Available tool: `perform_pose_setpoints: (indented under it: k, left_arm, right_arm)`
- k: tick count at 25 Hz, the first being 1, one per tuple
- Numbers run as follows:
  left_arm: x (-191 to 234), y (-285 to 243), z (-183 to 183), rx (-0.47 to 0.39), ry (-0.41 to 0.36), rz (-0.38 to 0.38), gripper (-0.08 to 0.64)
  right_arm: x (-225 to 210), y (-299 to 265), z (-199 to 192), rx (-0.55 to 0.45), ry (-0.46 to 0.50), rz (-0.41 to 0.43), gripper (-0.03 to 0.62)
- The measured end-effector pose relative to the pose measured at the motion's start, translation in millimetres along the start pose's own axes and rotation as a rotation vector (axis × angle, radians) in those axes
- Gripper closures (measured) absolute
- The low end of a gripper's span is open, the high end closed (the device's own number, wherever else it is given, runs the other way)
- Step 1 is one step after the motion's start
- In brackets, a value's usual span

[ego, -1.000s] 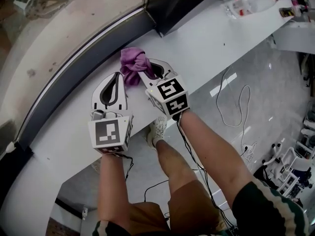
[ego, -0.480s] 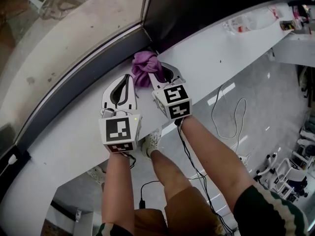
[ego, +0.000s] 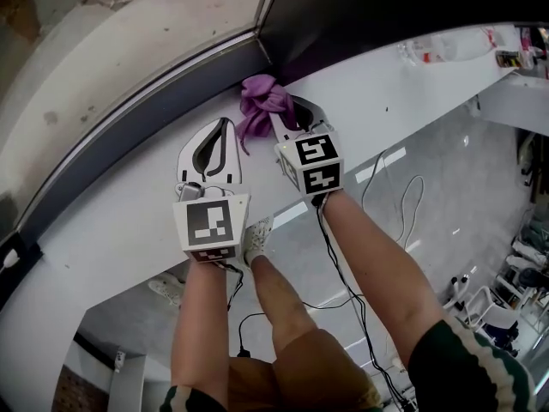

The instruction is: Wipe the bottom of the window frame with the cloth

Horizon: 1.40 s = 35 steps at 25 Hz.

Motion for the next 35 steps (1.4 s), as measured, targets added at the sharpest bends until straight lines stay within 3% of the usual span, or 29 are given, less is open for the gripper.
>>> perform_pose_setpoints:
  k: [6, 19, 35]
  left_arm:
    - [-14, 7, -4, -0.025, -0.014, -0.002, 0.552]
    - [-34, 14, -29, 0.039, -0.027, -0.039, 0.552]
    - [-85, 15, -48, 0.093, -0.058, -0.154, 0.552]
  right_arm:
    - [0, 8, -6, 0.008, 0.004, 0.004, 0.512]
    - [-7, 43, -40, 0.031, -0.031, 0.008, 0.512]
    - [-9, 73, -68, 0.058, -0.016, 0.009, 0.512]
Point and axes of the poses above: the fingertips, and each gripper's own axes: y backward along the fingers, x to its left, z out of its top, the point moved 3 cm from there along y, backward along the fingers, and after that the axes turned 6 degrees about -y, right-handed, at the moved point
